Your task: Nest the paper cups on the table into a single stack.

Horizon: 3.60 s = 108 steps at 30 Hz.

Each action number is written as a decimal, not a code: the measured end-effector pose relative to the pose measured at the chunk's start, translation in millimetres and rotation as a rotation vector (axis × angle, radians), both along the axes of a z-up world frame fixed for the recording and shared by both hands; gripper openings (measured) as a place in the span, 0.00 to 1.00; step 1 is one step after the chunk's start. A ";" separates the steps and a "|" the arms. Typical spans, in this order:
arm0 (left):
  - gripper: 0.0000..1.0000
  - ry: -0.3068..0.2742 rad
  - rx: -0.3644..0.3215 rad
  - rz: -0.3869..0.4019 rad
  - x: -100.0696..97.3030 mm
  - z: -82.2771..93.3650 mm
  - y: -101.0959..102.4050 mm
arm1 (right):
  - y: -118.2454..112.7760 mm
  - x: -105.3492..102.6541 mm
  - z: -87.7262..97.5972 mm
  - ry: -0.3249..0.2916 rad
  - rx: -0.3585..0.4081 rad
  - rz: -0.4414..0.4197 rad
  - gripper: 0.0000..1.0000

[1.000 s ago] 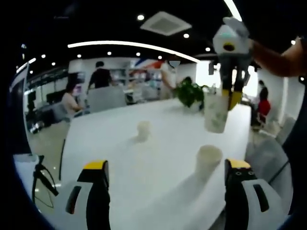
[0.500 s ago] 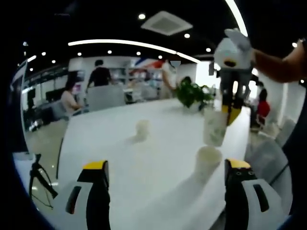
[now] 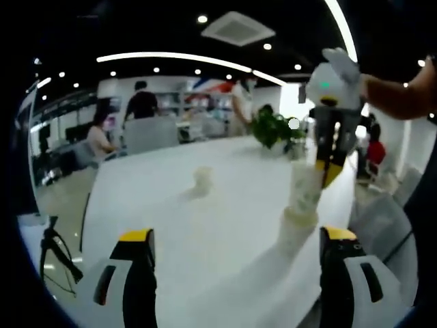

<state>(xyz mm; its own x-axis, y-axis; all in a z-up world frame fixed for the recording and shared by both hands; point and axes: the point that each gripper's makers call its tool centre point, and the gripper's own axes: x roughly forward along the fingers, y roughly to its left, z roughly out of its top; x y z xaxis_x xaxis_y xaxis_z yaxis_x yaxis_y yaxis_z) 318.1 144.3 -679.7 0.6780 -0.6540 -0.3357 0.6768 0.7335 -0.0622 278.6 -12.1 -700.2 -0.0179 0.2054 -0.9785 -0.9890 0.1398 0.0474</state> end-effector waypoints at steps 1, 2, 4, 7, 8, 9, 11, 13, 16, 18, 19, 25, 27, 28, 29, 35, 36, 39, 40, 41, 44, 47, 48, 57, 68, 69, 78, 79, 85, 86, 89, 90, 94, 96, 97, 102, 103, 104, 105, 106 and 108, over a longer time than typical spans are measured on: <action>0.98 0.000 0.001 0.001 0.0 -0.2 0.1 | 0.4 -0.9 -2.1 0.003 0.001 -0.001 0.00; 0.98 0.003 0.001 0.001 -0.1 -1.0 0.2 | 0.7 -1.6 -3.4 0.005 0.002 -0.002 0.00; 0.98 0.007 0.001 0.002 -0.2 -1.8 -0.1 | 1.0 -3.0 -5.9 0.007 0.001 -0.001 0.00; 0.98 0.008 0.002 0.002 -0.3 -2.9 -0.1 | 0.5 -4.5 -10.3 0.003 -0.004 0.002 0.00; 0.98 0.009 0.002 0.002 -0.4 -3.1 -0.1 | 0.4 -4.6 -12.3 0.002 -0.007 0.002 0.00; 0.98 0.011 0.002 0.002 -0.6 -3.4 -0.1 | 0.4 -4.7 -13.5 0.002 -0.008 0.003 0.00; 0.98 0.011 0.003 0.002 -1.0 -3.7 -0.2 | 1.1 -4.7 -16.1 -0.002 -0.008 0.003 0.00; 0.98 0.013 0.004 0.002 -1.1 -4.6 0.0 | 1.2 -2.9 -19.3 -0.013 -0.013 0.000 0.00; 0.98 0.015 0.010 -0.004 -2.9 -5.4 -0.6 | 0.7 -2.0 -22.6 -0.024 -0.020 0.005 0.00; 0.98 0.017 0.014 -0.004 -3.3 -6.8 0.6 | 1.1 -1.3 -24.8 -0.027 -0.020 0.003 0.00; 0.98 0.017 0.014 -0.003 -3.3 -6.9 1.1 | 1.3 -1.4 -25.7 -0.027 -0.019 0.002 0.00; 0.98 0.019 0.016 0.001 -4.4 -7.6 2.7 | 4.1 -1.5 -35.5 -0.032 -0.017 0.002 0.00; 0.98 0.020 0.017 0.001 -4.9 -7.9 2.8 | 5.4 -1.2 -37.7 -0.035 -0.015 0.005 0.00; 0.98 0.021 0.018 0.000 -5.9 -7.8 2.1 | 6.0 -1.0 -39.6 -0.038 -0.017 0.006 0.00; 0.98 0.021 0.019 -0.001 -6.4 -8.0 1.9 | 6.3 -0.4 -41.0 -0.041 -0.018 0.008 0.00; 0.98 0.026 0.023 0.002 -8.7 -9.6 3.7 | 6.0 -0.9 -50.9 -0.043 -0.029 0.016 0.00; 0.98 0.026 0.023 0.003 -8.9 -10.4 4.4 | 5.8 -1.3 -52.3 -0.042 -0.031 0.017 0.00; 0.98 0.029 0.024 0.004 -9.8 -11.8 5.2 | 5.4 -2.5 -58.2 -0.040 -0.033 0.020 0.00; 0.98 0.030 0.024 0.005 -11.0 -11.2 4.4 | 5.1 -2.2 -61.1 -0.042 -0.033 0.021 0.00; 0.98 0.031 0.023 0.005 -11.2 -11.7 4.4 | 4.6 -1.6 -63.2 -0.046 -0.033 0.019 0.00; 0.98 0.031 0.023 0.003 -11.7 -12.5 3.7 | 4.8 -1.8 -64.8 -0.038 -0.026 0.008 0.00; 0.98 0.034 0.022 0.002 -12.2 -13.7 2.3 | 4.8 -0.7 -65.4 -0.036 -0.016 -0.003 0.00; 0.98 0.035 0.022 0.001 -12.2 -14.0 1.9 | 4.9 -0.6 -65.4 -0.037 -0.013 -0.003 0.00; 0.98 0.039 0.018 -0.003 -11.0 -16.1 -0.8 | 6.0 7.7 -54.5 -0.056 0.058 0.014 0.12; 0.98 0.035 0.023 -0.010 -8.0 -15.1 -5.0 | 7.3 18.5 -19.6 -0.071 0.232 -0.053 0.28; 0.98 0.040 0.027 -0.010 -7.8 -15.5 -4.9 | 7.7 19.4 -17.3 -0.074 0.243 -0.058 0.30; 0.98 0.026 -0.005 0.013 0.6 -4.6 -3.5 | -8.7 54.5 40.6 -0.192 0.499 -0.222 0.40; 0.98 0.022 -0.008 0.017 1.5 -3.1 -3.5 | -14.0 58.7 45.1 -0.214 0.521 -0.237 0.40; 0.98 0.008 -0.022 0.027 4.5 1.6 -4.3 | -33.2 67.9 57.3 -0.278 0.642 -0.319 0.47; 0.98 0.002 -0.029 0.024 4.8 3.1 -4.9 | -36.2 68.1 58.0 -0.289 0.648 -0.323 0.48; 0.98 -0.016 -0.052 0.020 4.3 9.6 -7.7 | -44.4 69.4 60.9 -0.328 0.689 -0.348 0.53; 0.98 -0.015 -0.046 0.024 5.2 8.8 -7.1 | -46.8 69.5 61.1 -0.336 0.699 -0.355 0.54; 0.98 0.006 -0.027 0.042 6.3 5.7 -4.5 | -60.1 73.2 59.2 -0.388 0.741 -0.395 0.56; 0.98 -0.006 -0.017 0.050 7.9 5.7 -2.6 | -66.9 74.9 57.4 -0.418 0.761 -0.412 0.58; 0.98 -0.009 -0.015 0.053 8.2 5.3 -2.0 | -68.7 75.2 57.0 -0.433 0.774 -0.413 0.59; 0.98 -0.038 0.010 0.082 9.3 2.5 2.9 | -88.8 78.6 48.9 -0.488 0.816 -0.474 0.61; 0.98 -0.038 0.012 0.082 9.0 1.1 3.6 | -93.6 78.8 46.8 -0.487 0.836 -0.507 0.62; 0.98 -0.038 0.013 0.086 9.6 -0.3 4.6 | -95.8 78.6 46.0 -0.482 0.856 -0.532 0.64; 0.98 -0.034 0.015 0.090 9.6 -1.9 5.6 | -98.9 77.4 44.5 -0.486 0.866 -0.537 0.66; 0.98 -0.028 0.011 0.091 9.7 -4.2 6.8 | -101.4 77.5 43.8 -0.498 0.873 -0.539 0.67; 0.98 -0.022 0.004 0.094 8.1 -4.2 6.3 | -108.5 78.5 42.5 -0.529 0.883 -0.566 0.68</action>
